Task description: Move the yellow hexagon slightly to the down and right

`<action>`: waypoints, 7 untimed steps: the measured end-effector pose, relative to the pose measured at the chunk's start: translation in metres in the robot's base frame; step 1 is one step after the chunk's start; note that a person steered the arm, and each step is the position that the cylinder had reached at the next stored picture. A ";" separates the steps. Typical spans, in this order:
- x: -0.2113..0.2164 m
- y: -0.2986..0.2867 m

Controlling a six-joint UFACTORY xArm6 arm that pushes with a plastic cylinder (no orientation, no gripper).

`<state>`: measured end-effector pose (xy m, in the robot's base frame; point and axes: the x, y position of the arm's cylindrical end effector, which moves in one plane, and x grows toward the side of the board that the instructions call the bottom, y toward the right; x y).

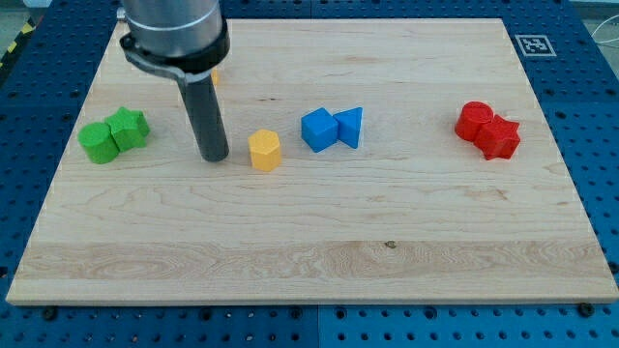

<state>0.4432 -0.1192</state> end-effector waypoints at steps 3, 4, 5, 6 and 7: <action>-0.034 0.029; -0.017 0.039; 0.007 0.054; 0.030 0.072; 0.056 0.091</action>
<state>0.4992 -0.0281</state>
